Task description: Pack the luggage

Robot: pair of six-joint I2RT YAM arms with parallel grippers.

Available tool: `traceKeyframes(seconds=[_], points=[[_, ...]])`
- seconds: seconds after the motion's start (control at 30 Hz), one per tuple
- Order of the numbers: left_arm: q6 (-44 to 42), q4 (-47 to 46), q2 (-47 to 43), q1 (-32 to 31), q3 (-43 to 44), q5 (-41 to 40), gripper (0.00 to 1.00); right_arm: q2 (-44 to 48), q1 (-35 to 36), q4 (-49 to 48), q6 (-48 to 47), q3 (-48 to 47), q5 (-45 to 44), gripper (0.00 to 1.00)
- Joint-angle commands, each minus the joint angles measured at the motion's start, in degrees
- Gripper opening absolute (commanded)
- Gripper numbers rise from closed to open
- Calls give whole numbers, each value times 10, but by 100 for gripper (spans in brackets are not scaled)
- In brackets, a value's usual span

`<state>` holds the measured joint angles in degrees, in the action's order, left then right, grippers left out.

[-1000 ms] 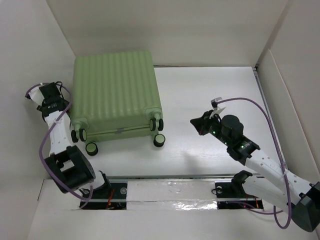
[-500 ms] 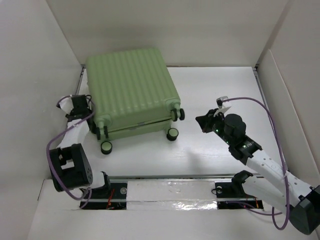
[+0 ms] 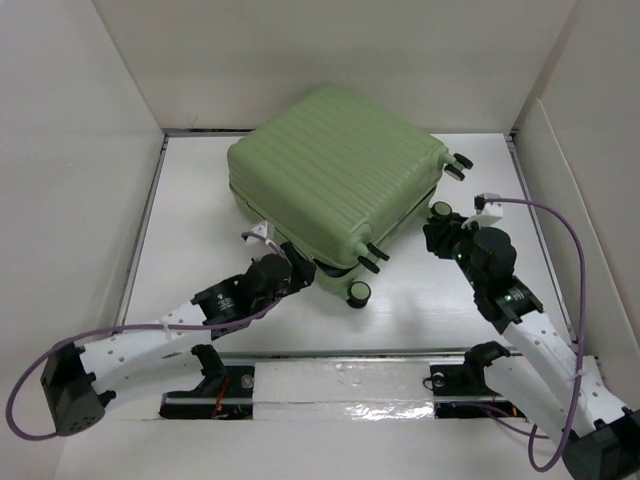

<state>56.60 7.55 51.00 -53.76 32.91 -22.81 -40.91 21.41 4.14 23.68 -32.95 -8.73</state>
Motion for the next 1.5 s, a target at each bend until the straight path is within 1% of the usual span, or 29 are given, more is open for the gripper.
traceKeyframes(seconds=[0.0, 0.03, 0.07, 0.1, 0.13, 0.17, 0.2, 0.23, 0.27, 0.33, 0.37, 0.4, 0.43, 0.5, 0.57, 0.67, 0.73, 0.87, 1.0, 1.1, 1.17, 1.2, 1.23, 1.3, 1.33, 1.37, 1.4, 1.43, 1.47], points=[[-3, 91, 10, -89, 120, -211, 47, -9, -9, 2, 0, -22, -13, 45], [-2, 130, 19, -102, 177, -258, 51, -20, -9, 3, 0, -25, -14, 47], [-17, 128, 26, -96, 199, -329, 56, -24, -9, 3, 0, -26, -14, 49], [-43, 108, 37, -74, 218, -347, 67, -29, -15, -4, 6, -30, -13, 49], [-85, 11, 39, -37, 239, -343, 69, -36, -15, -10, 7, -31, -7, 48], [-163, -44, 46, 12, 244, -252, 70, -51, -20, -15, 8, -32, -1, 32], [-175, -93, 54, 133, 248, -187, 70, -60, -20, -22, 9, -34, 10, 22], [-172, -143, 66, 199, 267, -113, 69, -71, -25, -20, 9, -45, 13, 14], [-160, -149, 109, 264, 282, 9, 68, -90, -25, -17, 9, -51, 13, 2], [-141, -150, 167, 386, 339, 66, 64, -107, -30, -10, 11, -61, 10, 0], [-145, -135, 202, 414, 367, 87, 64, -113, -30, -12, 12, -61, 8, 0], [-164, -115, 278, 437, 401, 96, 64, -123, -30, -28, 15, -57, 1, 0], [-171, -65, 315, 475, 470, 100, 64, -127, -36, -35, 15, -54, -1, 0], [-193, -33, 407, 502, 523, 109, 64, -141, -37, -63, 23, -47, -4, 1], [-227, -34, 452, 536, 568, 116, 65, -153, -37, -65, 27, -50, -8, 2], [-248, 14, 562, 576, 675, 182, 65, -167, -37, -61, 36, -62, -24, 2], [-263, 60, 645, 576, 767, 223, 66, -176, -42, -77, 32, -62, -35, 3], [-287, 68, 736, 576, 840, 290, 67, -220, -42, -99, 36, -72, -40, 3], [-259, 13, 774, 565, 828, 361, 68, -284, -42, -105, 37, -100, -38, 4], [-257, -2, 780, 550, 817, 383, 67, -338, -42, -113, 30, -132, -40, 4], [-248, -45, 755, 534, 738, 367, 67, -365, -42, -116, 25, -162, -42, 4], [-235, -69, 707, 534, 694, 345, 67, -392, -42, -116, 18, -177, -38, 4], [-201, -153, 682, 525, 589, 342, 67, -407, -42, -113, 16, -192, -35, 4], [-159, -217, 602, 520, 493, 340, 67, -434, -42, -109, 6, -235, -30, 4], [-125, -265, 556, 512, 406, 329, 67, -457, -42, -106, 1, -251, -15, 4], [-113, -282, 555, 512, 367, 329, 67, -469, -42, -106, -5, -267, -6, 4], [-104, -299, 504, 497, 322, 304, 68, -479, -42, -113, -18, -294, 3, 4], [-98, -338, 478, 489, 239, 285, 68, -489, -37, -116, -25, -311, 19, 5], [-94, -349, 454, 482, 205, 273, 68, -517, -37, -115, -36, -330, 35, 6]])
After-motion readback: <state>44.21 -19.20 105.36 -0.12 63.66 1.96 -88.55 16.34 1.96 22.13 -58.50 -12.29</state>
